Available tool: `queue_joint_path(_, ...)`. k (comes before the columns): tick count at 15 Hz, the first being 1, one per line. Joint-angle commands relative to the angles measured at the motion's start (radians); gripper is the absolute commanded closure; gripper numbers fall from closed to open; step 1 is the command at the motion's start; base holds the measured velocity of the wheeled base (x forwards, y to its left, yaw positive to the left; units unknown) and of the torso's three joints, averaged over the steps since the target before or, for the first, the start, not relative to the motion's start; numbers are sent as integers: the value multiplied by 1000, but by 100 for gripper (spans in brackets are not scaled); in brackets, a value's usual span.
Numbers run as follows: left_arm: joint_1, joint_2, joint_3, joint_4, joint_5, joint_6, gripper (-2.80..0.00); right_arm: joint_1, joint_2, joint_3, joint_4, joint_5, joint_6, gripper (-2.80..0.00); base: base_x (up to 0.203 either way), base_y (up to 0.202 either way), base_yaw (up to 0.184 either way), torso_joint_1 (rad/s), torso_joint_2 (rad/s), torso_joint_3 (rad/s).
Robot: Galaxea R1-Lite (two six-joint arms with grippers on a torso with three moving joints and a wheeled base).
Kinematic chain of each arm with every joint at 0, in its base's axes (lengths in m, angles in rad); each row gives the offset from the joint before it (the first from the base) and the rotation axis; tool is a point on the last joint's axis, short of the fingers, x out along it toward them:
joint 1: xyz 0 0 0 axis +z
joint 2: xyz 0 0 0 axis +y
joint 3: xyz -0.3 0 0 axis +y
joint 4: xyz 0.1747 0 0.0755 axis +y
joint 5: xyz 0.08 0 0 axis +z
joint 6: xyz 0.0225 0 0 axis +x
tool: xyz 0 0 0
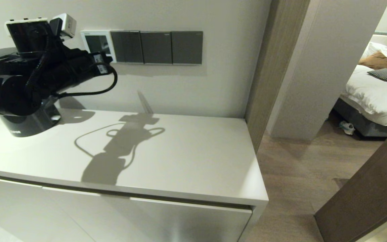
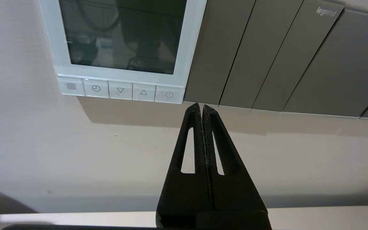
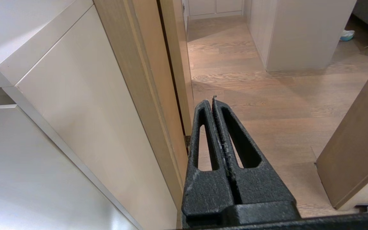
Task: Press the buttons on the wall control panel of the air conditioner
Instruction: Turn on the central air conditioner
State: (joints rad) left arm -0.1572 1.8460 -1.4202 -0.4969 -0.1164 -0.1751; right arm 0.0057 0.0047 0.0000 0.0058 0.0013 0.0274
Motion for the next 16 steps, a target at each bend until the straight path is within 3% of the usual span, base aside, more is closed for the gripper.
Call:
queue_joint_path(1, 1, 8, 0, -6, -9, -3, 0, 0, 1, 2, 0, 0, 0, 0, 0, 0, 0, 0, 0, 0)
queue_joint_path(16, 26, 108, -66, -31, 3, 0, 0, 0, 1, 2, 0, 0, 0, 0, 0, 0, 0, 0, 0, 0)
